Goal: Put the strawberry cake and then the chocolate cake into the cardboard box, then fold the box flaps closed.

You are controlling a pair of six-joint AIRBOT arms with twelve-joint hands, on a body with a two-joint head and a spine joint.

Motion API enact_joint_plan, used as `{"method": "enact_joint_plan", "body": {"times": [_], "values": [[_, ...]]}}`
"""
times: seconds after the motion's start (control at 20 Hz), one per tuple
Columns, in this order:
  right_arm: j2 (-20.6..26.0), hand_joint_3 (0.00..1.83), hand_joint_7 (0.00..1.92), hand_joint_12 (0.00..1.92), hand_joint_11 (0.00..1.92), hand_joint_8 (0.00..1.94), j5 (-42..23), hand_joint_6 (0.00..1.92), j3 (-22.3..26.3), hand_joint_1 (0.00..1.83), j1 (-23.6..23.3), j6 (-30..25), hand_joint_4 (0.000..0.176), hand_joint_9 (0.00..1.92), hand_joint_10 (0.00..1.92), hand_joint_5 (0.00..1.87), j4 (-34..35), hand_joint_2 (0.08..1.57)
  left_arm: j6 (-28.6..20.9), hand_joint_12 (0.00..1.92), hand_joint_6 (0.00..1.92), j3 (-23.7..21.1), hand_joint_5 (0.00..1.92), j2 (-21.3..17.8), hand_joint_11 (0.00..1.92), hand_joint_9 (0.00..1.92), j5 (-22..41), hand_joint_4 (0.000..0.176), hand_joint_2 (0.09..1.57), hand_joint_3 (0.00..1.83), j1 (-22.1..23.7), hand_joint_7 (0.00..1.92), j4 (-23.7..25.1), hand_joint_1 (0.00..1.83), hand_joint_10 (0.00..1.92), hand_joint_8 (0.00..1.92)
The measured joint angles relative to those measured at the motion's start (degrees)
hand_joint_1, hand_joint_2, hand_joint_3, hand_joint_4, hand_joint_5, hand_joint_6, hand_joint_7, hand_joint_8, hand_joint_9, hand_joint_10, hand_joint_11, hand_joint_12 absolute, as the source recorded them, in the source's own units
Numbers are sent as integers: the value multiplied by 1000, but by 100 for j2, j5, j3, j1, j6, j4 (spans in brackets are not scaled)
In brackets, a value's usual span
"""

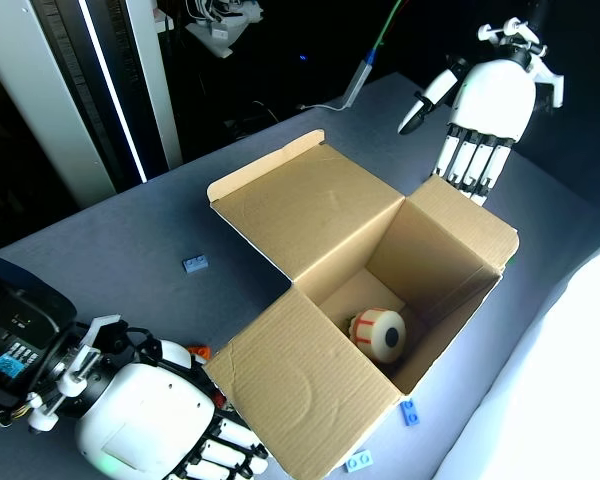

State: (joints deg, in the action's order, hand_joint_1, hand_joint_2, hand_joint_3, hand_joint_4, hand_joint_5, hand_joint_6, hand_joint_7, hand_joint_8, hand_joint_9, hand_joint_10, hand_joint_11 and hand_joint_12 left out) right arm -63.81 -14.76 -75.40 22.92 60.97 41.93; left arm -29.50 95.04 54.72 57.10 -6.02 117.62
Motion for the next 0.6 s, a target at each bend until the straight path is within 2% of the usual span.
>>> {"method": "enact_joint_plan", "body": {"times": [0.1,0.15,0.2,0.25,0.3,0.35,0.4,0.45,0.5,0.6], "values": [[0,0,197,542,0,2,-7,2,-13,1145,-4,2,12,208,5,134,-4,1048,31,606,4,17,147,44,0,154,-66,0,1177,6,-208,158,-184,0,3,2],[2,0,203,594,0,2,-24,5,-13,1133,-7,2,8,223,8,144,-11,1053,52,641,4,15,151,57,0,164,-68,0,1177,4,-293,170,-299,0,5,4],[2,0,325,834,0,14,-28,20,-24,1155,-26,17,0,338,33,251,-17,1041,96,668,6,11,161,66,0,172,-68,0,1183,5,-389,181,-546,0,6,5],[4,1,457,1044,0,44,-61,49,-24,1169,-44,17,0,450,69,360,-63,1051,142,704,6,-9,170,66,0,181,-87,0,1180,2,-487,192,-732,0,7,5],[4,3,705,1295,82,74,-74,84,-24,1196,-48,17,0,670,189,597,-107,1066,181,710,8,-24,176,66,0,185,-116,0,1175,0,-540,198,-785,0,8,6],[4,1,884,1513,196,147,-96,90,-24,1226,-52,17,0,674,653,827,-129,1075,245,710,10,-24,182,72,0,195,-136,0,1173,0,-592,208,-852,0,11,9],[4,2,894,1715,263,984,-136,787,-24,1209,-52,20,0,609,1049,919,-144,1133,278,711,13,-57,190,72,0,201,-203,0,1176,0,-647,213,-852,0,13,11],[15,9,805,1754,309,1274,-155,1064,-31,1182,-52,22,1,584,1149,871,-151,1183,293,731,11,-61,197,72,0,207,-240,0,1177,0,-647,219,-817,0,11,8],[15,3,742,1785,310,1351,-151,1087,-31,1194,-52,26,0,544,1240,925,-151,1191,308,700,4,-59,174,70,0,191,-269,0,1177,0,-647,199,-879,0,3,3],[15,0,747,1811,316,1360,-103,1043,-31,1203,-52,26,0,538,1304,960,-151,1184,339,701,4,-59,177,70,0,199,-339,0,1161,0,-647,210,-1132,0,4,4]]}}
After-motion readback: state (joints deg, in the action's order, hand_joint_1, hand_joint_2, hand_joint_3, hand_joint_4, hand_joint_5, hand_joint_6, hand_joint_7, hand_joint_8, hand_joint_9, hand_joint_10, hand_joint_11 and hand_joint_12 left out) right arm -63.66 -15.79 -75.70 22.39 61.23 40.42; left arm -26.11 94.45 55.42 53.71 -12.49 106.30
